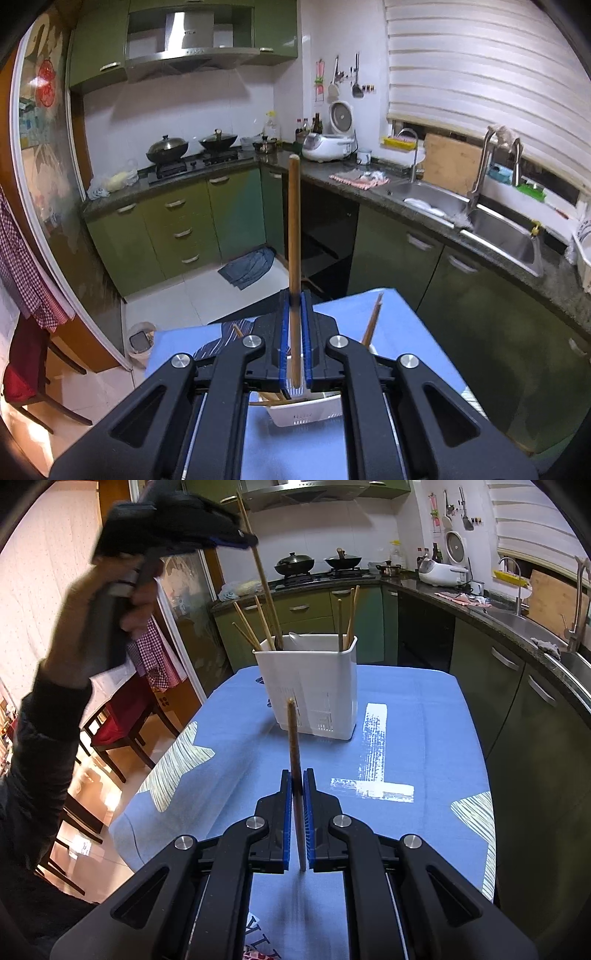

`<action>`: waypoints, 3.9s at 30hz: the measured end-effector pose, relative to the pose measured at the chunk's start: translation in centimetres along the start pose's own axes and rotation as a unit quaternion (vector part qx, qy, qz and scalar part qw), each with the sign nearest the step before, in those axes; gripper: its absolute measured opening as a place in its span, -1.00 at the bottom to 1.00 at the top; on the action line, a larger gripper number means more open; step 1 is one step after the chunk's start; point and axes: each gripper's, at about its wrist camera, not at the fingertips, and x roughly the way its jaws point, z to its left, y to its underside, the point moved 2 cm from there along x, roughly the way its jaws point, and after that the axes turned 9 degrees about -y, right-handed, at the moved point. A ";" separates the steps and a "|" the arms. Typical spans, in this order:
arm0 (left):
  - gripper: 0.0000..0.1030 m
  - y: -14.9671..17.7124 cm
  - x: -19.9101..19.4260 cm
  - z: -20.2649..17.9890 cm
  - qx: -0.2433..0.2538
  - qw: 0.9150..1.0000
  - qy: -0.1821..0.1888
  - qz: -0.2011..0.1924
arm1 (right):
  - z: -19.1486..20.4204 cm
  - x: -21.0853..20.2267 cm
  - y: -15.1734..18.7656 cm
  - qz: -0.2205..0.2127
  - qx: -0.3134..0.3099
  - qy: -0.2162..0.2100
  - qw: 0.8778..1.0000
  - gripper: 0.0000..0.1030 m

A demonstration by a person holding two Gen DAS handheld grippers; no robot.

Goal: Organize utensils

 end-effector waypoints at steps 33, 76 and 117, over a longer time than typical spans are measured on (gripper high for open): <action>0.20 15.2 -11.9 5.9 -0.008 0.999 0.030 0.006 | 1.0 -2.4 -19.7 -0.181 -0.003 0.020 0.983 -0.86; 0.86 23.7 -11.3 4.3 -0.052 0.998 0.022 0.025 | 2.8 -3.8 7.1 -0.196 -0.041 0.129 0.971 0.91; 0.86 26.9 -19.2 6.9 -0.076 0.997 -0.007 0.000 | 7.3 -10.8 10.1 -0.203 -0.049 0.149 0.966 0.91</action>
